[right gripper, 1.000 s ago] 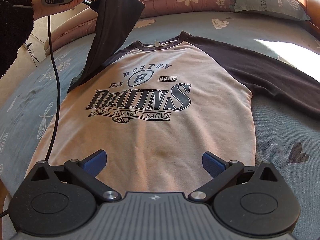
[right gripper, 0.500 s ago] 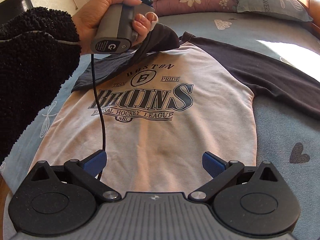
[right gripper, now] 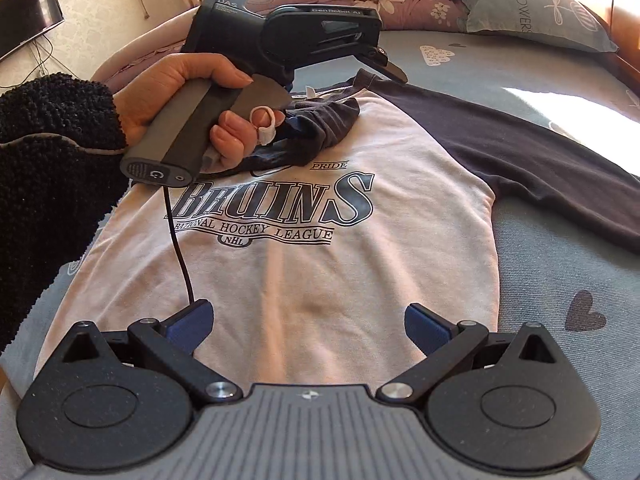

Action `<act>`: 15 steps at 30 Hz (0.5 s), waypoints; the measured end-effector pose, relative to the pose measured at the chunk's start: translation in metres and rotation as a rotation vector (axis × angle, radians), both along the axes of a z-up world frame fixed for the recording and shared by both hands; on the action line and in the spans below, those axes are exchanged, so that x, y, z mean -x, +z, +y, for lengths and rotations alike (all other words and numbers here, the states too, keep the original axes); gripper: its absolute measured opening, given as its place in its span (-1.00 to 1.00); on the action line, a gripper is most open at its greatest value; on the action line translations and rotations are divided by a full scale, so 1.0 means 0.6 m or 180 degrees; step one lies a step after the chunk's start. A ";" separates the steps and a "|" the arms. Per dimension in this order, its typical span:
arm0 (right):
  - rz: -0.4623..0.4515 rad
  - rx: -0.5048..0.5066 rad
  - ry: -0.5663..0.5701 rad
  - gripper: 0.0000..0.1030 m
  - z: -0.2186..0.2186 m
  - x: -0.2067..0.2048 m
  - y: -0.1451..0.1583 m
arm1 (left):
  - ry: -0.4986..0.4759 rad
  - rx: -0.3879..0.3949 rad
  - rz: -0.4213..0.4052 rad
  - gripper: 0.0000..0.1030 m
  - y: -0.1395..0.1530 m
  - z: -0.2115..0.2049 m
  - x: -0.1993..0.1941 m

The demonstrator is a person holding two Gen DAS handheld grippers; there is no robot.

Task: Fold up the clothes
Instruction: 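Carry the sleeve across the sweatshirt body toward the collar with the left gripper, then lay the sleeve across the body and open the left gripper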

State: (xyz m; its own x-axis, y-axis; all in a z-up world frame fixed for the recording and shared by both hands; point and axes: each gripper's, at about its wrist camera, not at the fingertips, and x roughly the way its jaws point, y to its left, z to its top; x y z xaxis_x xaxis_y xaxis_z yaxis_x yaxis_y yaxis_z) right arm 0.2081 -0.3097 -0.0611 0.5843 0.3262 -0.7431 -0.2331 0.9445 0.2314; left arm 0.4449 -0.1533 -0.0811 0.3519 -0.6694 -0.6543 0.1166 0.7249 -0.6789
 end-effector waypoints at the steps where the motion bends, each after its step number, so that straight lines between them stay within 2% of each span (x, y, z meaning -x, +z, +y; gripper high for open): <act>1: -0.0004 -0.0003 0.0001 1.00 -0.001 0.000 0.000 | -0.0053 -0.0001 -0.0004 0.99 0.007 0.007 0.008; 3: -0.0017 -0.0010 0.0011 1.00 -0.001 0.002 0.001 | -0.0159 -0.0003 -0.0011 0.99 0.021 0.020 0.025; 6: -0.0044 -0.0018 0.0036 1.00 0.001 0.004 0.003 | -0.0179 -0.0111 -0.0279 0.99 0.050 0.053 0.045; 8: -0.0051 -0.0013 0.0044 1.00 0.003 0.005 0.003 | -0.0039 -0.0189 -0.0401 0.99 0.059 0.076 0.037; 10: -0.0058 -0.0008 0.0053 1.00 0.004 0.005 0.003 | 0.0191 -0.0237 -0.0326 0.99 0.045 0.096 0.013; 13: -0.0056 -0.0008 0.0057 1.00 0.006 0.005 0.003 | 0.0415 -0.0215 -0.0025 0.99 -0.003 0.109 -0.030; 15: -0.0052 -0.0010 0.0057 1.00 0.006 0.004 0.002 | 0.0550 -0.0220 0.0084 0.98 -0.028 0.105 -0.045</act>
